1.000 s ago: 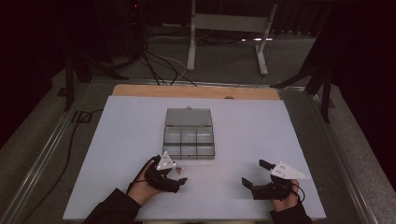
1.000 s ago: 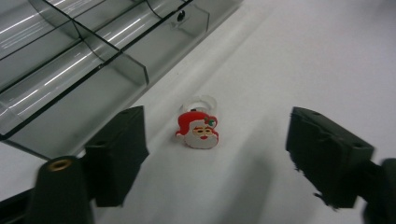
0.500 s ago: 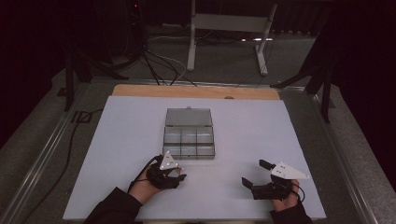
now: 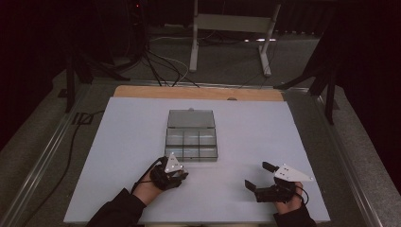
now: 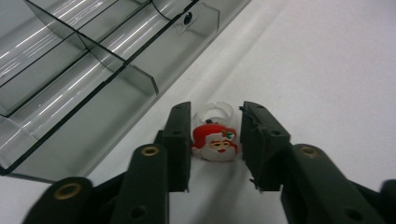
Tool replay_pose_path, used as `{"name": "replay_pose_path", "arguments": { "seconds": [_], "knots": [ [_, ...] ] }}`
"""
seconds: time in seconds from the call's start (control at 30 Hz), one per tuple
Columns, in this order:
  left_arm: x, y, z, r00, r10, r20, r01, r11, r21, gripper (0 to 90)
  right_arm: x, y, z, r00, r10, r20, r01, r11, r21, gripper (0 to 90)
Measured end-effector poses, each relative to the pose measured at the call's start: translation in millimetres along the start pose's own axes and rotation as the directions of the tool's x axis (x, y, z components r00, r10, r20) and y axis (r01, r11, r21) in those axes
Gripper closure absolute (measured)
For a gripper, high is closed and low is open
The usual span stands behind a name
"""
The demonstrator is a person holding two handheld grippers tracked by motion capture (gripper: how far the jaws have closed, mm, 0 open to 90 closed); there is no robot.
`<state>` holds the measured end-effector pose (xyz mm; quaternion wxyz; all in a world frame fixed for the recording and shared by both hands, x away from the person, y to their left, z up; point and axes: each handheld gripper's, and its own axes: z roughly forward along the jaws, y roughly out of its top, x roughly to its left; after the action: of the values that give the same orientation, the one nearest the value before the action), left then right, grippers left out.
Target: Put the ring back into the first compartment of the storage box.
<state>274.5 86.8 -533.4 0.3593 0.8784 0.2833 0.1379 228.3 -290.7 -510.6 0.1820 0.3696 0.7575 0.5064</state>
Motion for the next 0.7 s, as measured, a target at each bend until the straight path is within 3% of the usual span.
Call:
{"name": "replay_pose_path", "arguments": {
  "seconds": [0.43, 0.7],
  "knots": [
    [0.5, 1.8, -2.0, 0.9999, -0.009, 0.005, 0.009, 0.9999, 0.009, 73.3, 0.2, 0.1, -0.4, 1.0, -0.001, -0.001, 0.001, 1.0, -0.002, 0.0],
    [-2.5, 6.4, -10.9, 0.9997, 0.007, 0.024, -0.007, 0.9997, -0.022, 73.5, 0.1, 0.3, -0.8, 1.0, -0.001, 0.001, 0.001, 1.0, -0.005, 0.0]
  ]
}}
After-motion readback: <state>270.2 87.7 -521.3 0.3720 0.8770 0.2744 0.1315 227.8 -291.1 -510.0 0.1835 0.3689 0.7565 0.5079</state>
